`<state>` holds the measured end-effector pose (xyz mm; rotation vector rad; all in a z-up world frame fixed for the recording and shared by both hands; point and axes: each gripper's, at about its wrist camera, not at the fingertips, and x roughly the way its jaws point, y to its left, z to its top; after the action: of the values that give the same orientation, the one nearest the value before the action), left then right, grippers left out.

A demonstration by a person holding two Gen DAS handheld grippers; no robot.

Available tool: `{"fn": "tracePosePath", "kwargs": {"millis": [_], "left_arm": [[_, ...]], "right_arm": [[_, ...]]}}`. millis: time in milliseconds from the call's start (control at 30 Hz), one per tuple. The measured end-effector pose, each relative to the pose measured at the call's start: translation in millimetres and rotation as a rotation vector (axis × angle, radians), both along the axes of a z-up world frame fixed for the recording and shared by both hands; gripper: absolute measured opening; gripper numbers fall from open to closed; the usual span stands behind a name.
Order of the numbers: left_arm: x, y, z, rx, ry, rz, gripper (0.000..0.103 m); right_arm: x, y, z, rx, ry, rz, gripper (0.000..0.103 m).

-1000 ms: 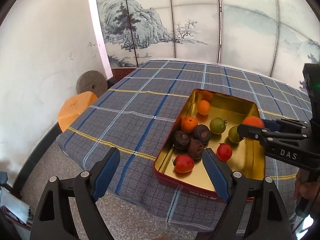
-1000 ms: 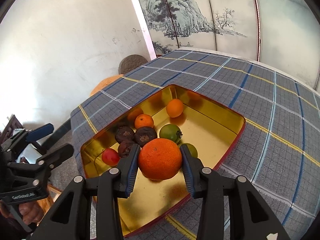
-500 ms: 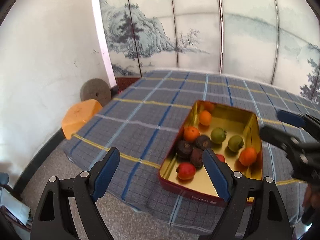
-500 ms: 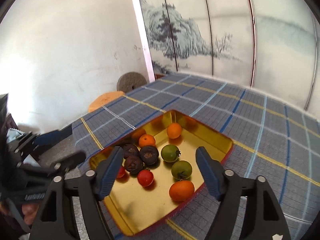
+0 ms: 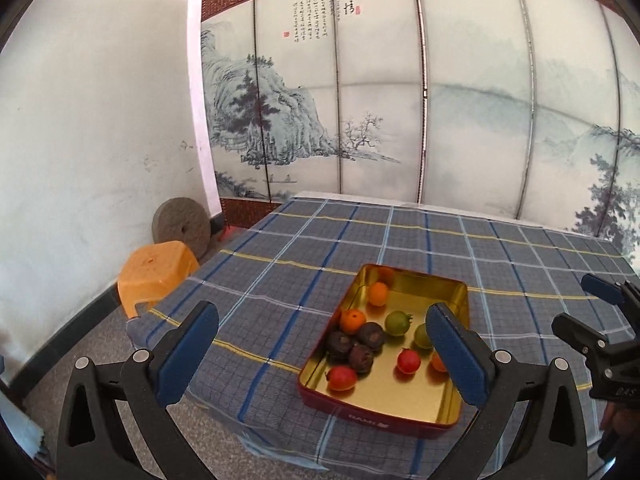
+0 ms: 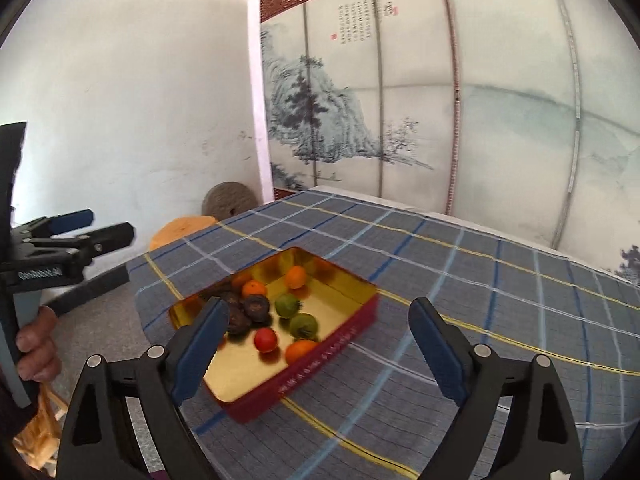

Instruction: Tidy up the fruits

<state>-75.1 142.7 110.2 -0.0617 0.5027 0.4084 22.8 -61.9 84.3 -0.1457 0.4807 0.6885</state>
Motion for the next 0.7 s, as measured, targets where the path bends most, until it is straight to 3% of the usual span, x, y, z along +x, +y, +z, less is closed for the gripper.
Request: {"fn": "tracePosePath", "kwargs": {"millis": [133,400,700], "left_arm": [[2.1,-8.3,-1.9,0.012,0.033,-0.005,0.103],[11.9,-18.5,-13.9,-0.007,0.098,-0.036,0.103],[33.2,-29.4,-28.5,-0.008,0.172,-0.046,0.103]], "right_arm": [[22.0,-28.6,-14.7,-0.025,0.035,-0.073,0.098],[90.2,-118.1,-70.4,-0.161,0.178,-0.287,0.098],[161.0,-192.2,-119.7,-0.278,0.334,-0.442,0.098]]}}
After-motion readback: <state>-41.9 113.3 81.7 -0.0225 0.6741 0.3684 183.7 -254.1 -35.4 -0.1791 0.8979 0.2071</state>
